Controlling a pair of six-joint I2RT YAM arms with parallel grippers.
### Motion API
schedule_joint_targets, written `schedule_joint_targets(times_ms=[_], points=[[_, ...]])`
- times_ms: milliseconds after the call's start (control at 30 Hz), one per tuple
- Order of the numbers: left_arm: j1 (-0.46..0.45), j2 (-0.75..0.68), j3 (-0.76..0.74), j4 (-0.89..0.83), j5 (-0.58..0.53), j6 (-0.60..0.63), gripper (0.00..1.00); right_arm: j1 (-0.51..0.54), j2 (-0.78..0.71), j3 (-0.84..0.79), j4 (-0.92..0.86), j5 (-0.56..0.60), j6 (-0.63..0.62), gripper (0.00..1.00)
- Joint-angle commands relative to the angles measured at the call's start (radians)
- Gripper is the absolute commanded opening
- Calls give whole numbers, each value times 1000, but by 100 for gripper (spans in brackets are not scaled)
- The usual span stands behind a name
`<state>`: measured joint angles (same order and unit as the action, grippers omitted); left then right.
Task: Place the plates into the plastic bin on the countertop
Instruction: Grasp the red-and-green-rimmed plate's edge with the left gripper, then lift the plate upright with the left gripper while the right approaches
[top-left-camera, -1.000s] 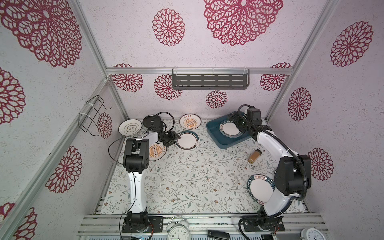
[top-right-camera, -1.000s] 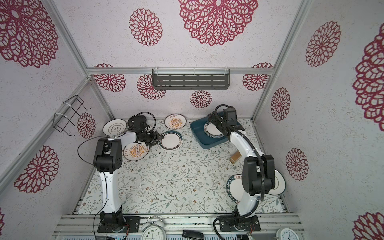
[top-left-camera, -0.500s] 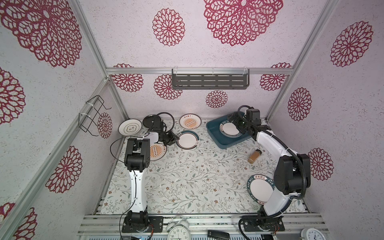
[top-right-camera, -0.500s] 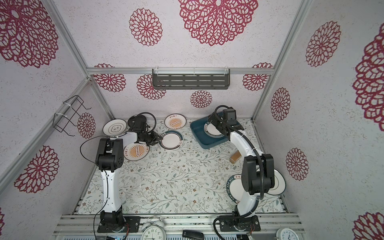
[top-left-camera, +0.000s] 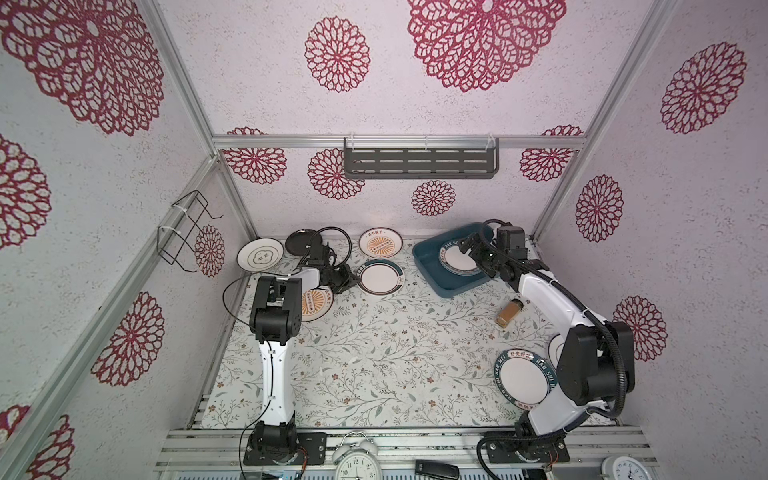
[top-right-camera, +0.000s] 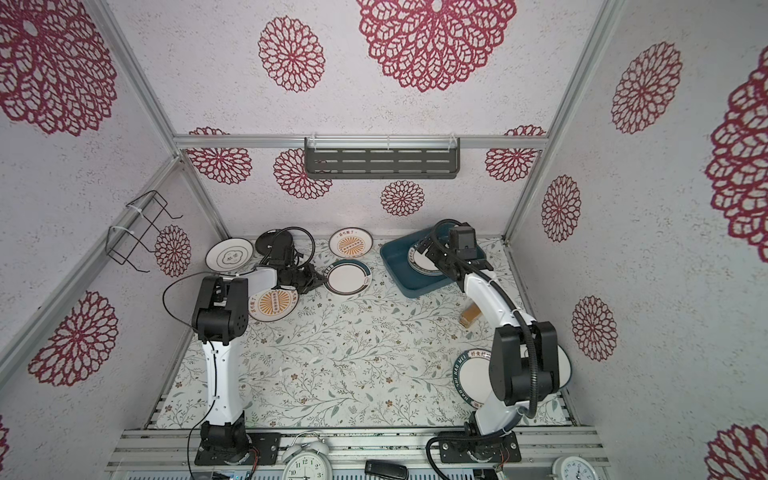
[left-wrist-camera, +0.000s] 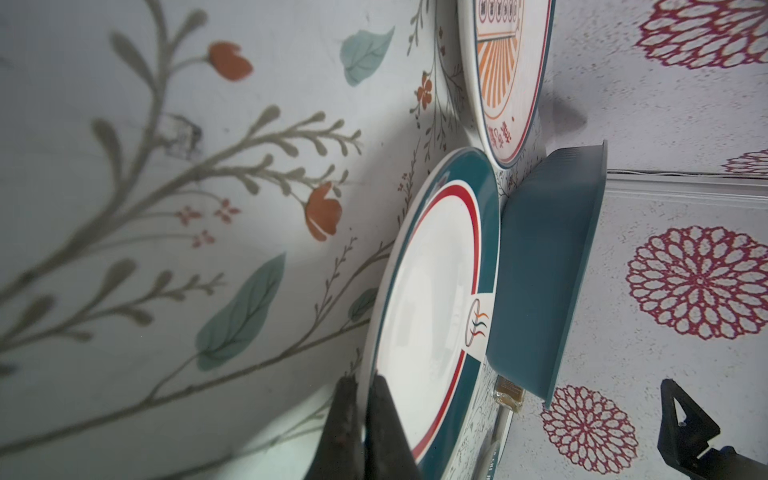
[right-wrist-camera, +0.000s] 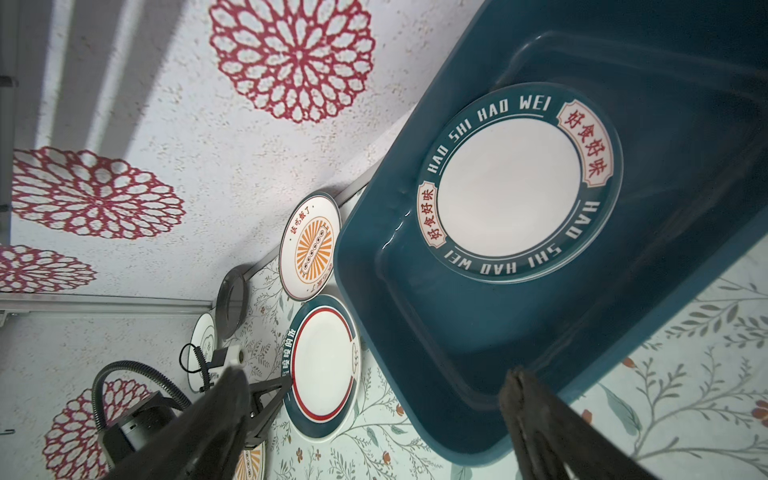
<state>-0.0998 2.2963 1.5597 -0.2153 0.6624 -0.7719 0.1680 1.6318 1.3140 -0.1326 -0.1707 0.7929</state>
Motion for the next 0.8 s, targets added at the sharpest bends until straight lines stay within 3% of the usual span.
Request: schedule_joint_targets(times_ms=[0,400,533,767], points=[[-9,-82,-41,-13,-49,-11,0,-4,-70,-30,34,-33,-27,99],[-66,-319,-179,-23,-92,-25,0,6,-126,-162,131,-208,-16,99],[-129,-470,-243,-40,-131,-42,0,38,-133,-219,180,-316,1,99],[-213,-588,-263,-64,-163,-74,0,97,-131,-270,235,-369,22,98]])
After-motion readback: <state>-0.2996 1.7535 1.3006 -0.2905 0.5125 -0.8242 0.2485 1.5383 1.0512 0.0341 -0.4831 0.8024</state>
